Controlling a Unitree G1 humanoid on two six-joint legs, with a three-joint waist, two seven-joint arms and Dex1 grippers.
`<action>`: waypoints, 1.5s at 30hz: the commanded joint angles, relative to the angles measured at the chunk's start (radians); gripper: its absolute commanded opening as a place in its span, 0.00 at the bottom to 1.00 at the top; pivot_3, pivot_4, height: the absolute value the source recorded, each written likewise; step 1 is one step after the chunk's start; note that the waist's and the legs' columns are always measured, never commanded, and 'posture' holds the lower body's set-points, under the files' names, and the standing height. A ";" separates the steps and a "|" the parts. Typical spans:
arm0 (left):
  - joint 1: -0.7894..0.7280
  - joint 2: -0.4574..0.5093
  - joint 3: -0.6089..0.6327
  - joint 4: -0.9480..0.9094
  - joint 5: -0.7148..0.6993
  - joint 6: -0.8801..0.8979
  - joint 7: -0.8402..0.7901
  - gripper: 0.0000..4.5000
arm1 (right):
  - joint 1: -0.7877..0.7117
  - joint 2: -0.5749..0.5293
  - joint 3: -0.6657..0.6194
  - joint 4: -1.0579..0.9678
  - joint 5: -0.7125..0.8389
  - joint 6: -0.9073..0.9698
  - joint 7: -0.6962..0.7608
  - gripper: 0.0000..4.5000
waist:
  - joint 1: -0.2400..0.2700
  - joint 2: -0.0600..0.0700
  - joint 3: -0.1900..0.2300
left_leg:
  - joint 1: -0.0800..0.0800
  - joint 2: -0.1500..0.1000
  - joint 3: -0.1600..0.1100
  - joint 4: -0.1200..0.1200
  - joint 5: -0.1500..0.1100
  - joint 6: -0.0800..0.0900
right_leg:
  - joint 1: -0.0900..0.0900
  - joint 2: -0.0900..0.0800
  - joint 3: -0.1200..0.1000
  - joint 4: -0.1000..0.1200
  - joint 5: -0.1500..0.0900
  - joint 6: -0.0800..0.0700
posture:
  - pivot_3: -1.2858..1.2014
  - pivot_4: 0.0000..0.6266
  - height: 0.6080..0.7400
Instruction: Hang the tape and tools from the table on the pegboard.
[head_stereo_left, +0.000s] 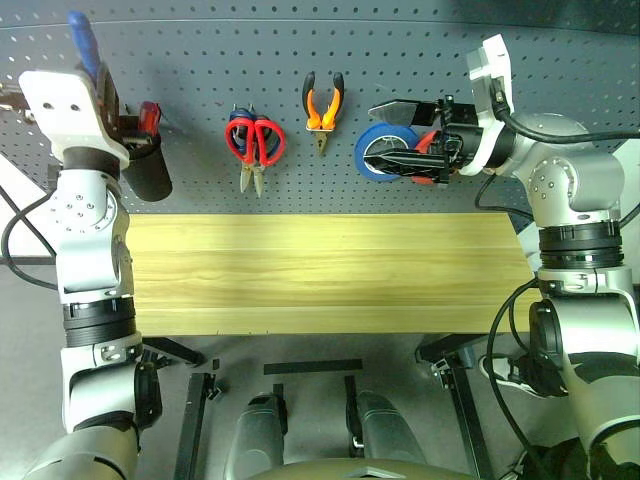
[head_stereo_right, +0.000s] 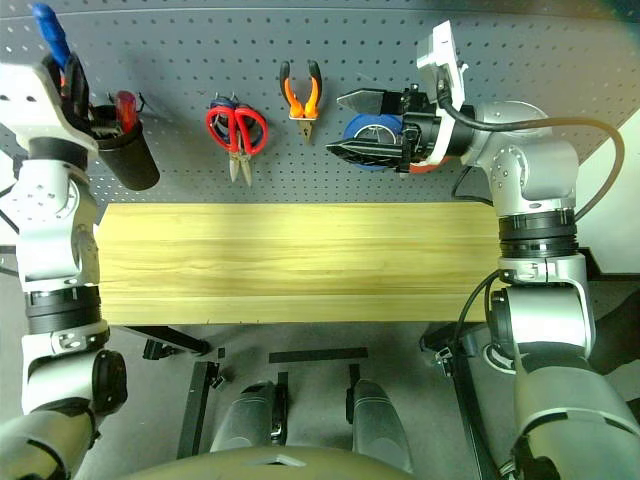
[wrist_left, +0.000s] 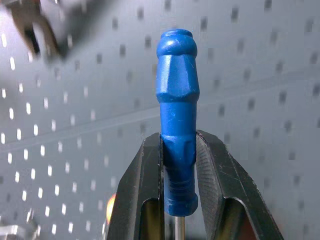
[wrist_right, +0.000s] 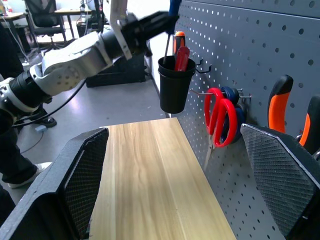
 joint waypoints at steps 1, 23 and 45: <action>-0.005 0.010 0.026 0.000 -0.005 -0.025 0.008 0.12 | -0.006 -0.014 -0.010 -0.033 -0.002 -0.023 0.004 1.00 | 0.000 0.000 0.000 | 0.000 0.000 0.000 0.000 0.000 0.000 | 0.000 0.000 0.000 0.000 0.000 0.000 | 0.55 0.20 1.00; 0.018 0.057 0.078 0.060 -0.103 -0.125 -0.095 0.94 | 0.009 -0.044 -0.017 -0.055 -0.004 -0.011 0.020 1.00 | -0.002 0.000 -0.001 | 0.000 0.000 0.000 0.001 0.000 0.000 | 0.000 0.000 0.000 0.001 0.000 0.000 | 0.56 0.19 1.00; 0.313 0.282 -0.172 -0.043 -0.431 0.067 -1.102 0.99 | 0.311 -0.112 0.023 -0.102 -0.040 -0.043 0.039 1.00 | -0.003 0.006 -0.030 | 0.002 0.000 0.001 0.001 0.000 0.000 | 0.002 0.002 0.002 0.001 0.000 0.000 | 0.55 0.13 1.00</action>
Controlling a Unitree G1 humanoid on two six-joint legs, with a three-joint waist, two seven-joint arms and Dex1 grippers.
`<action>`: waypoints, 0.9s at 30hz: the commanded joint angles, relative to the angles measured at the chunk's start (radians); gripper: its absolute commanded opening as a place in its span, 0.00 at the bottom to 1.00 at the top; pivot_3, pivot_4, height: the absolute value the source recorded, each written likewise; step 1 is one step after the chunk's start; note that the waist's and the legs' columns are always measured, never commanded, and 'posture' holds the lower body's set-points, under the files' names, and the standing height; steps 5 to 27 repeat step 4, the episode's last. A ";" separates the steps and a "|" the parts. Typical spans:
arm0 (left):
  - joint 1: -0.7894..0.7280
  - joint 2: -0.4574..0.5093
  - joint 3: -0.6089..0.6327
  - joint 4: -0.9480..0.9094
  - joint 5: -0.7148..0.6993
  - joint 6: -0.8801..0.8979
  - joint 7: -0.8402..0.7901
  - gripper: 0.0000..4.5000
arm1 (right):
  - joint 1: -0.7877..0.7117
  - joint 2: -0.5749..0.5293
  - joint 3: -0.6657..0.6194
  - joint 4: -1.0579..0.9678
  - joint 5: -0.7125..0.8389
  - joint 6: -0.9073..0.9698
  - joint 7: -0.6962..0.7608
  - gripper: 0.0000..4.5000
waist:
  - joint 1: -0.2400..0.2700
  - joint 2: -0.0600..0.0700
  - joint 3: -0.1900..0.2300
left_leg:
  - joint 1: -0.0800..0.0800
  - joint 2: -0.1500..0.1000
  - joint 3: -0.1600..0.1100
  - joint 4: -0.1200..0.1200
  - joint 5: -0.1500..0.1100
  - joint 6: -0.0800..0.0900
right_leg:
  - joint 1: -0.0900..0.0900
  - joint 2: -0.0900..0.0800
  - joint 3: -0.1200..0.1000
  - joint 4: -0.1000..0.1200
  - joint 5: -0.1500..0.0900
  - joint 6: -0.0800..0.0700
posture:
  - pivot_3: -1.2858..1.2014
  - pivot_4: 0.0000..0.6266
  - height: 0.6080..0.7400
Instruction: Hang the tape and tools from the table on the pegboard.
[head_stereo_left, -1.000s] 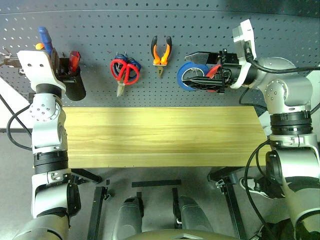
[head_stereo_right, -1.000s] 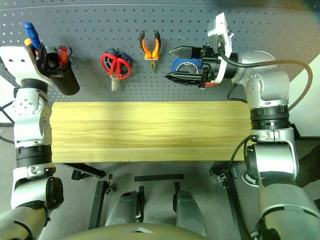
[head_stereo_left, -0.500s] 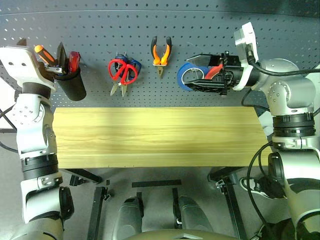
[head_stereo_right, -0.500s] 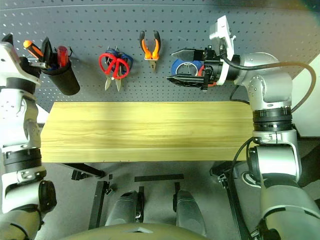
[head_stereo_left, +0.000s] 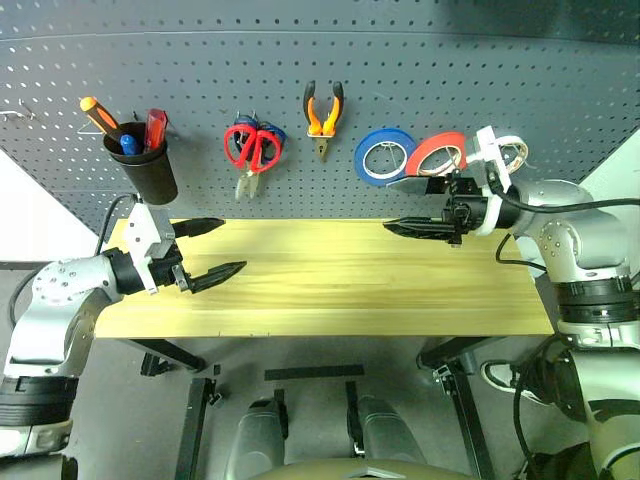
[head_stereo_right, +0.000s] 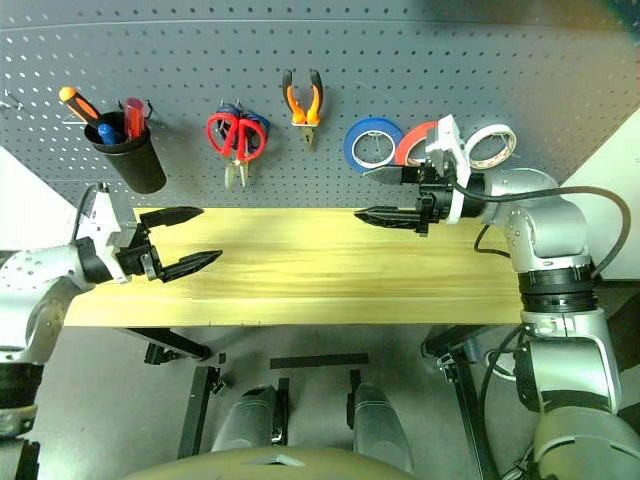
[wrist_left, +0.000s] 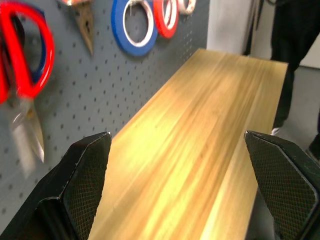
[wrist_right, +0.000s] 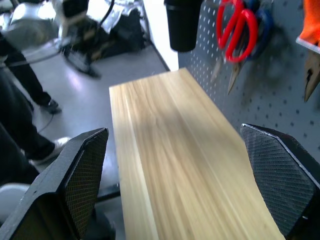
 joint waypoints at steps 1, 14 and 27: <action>-0.059 -0.012 -0.014 0.076 0.011 -0.034 -0.060 0.99 | 0.003 -0.015 0.004 0.042 -0.034 -0.065 0.021 1.00 | -0.002 0.000 -0.003 | 0.000 0.000 0.000 0.000 0.000 0.000 | 0.000 0.000 0.000 0.000 0.000 0.000 | 0.55 0.13 1.00; -0.065 -0.013 -0.030 0.099 0.029 -0.055 -0.098 0.99 | 0.004 -0.008 0.007 0.059 -0.046 -0.088 0.023 1.00 | -0.005 0.001 -0.006 | 0.001 0.000 0.001 0.000 0.000 0.000 | 0.000 0.000 0.001 0.000 0.000 0.000 | 0.54 0.12 1.00; -0.065 -0.013 -0.030 0.099 0.029 -0.055 -0.098 0.99 | 0.004 -0.008 0.007 0.059 -0.046 -0.088 0.023 1.00 | -0.005 0.001 -0.006 | 0.001 0.000 0.001 0.000 0.000 0.000 | 0.000 0.000 0.001 0.000 0.000 0.000 | 0.54 0.12 1.00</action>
